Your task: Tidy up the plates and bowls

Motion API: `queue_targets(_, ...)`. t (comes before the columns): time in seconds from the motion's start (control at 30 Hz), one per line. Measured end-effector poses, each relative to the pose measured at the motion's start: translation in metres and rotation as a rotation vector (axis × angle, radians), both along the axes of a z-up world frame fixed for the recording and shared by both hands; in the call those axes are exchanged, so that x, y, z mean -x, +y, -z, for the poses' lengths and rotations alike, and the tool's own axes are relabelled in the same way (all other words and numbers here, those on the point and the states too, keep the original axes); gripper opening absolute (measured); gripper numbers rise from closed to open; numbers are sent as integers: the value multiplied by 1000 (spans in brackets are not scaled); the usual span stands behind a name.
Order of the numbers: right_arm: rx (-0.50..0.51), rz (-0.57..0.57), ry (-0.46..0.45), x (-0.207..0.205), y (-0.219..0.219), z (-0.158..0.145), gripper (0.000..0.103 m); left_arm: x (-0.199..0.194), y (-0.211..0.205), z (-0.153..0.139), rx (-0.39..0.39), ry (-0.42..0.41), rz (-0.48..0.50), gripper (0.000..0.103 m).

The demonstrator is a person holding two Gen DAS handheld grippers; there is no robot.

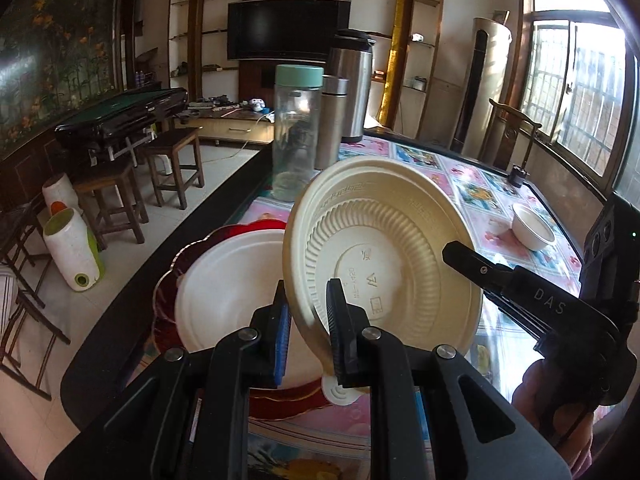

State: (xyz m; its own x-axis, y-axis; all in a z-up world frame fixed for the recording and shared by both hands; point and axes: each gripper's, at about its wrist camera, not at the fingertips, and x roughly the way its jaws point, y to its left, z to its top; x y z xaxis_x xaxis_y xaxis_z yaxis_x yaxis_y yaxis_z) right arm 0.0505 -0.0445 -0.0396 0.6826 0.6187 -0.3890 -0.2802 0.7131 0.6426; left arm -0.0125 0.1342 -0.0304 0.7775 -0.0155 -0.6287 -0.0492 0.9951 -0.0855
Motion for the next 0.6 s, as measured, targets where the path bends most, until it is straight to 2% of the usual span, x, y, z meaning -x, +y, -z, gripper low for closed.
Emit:
queue_targets(0.27, -12, -59, 7, -20, 44, 1, 15, -11, 33, 5, 7, 13, -95, 15)
queue_targets(0.6, -37, -99, 7, -32, 65, -5, 16, -16, 44, 2, -6, 12, -144, 15)
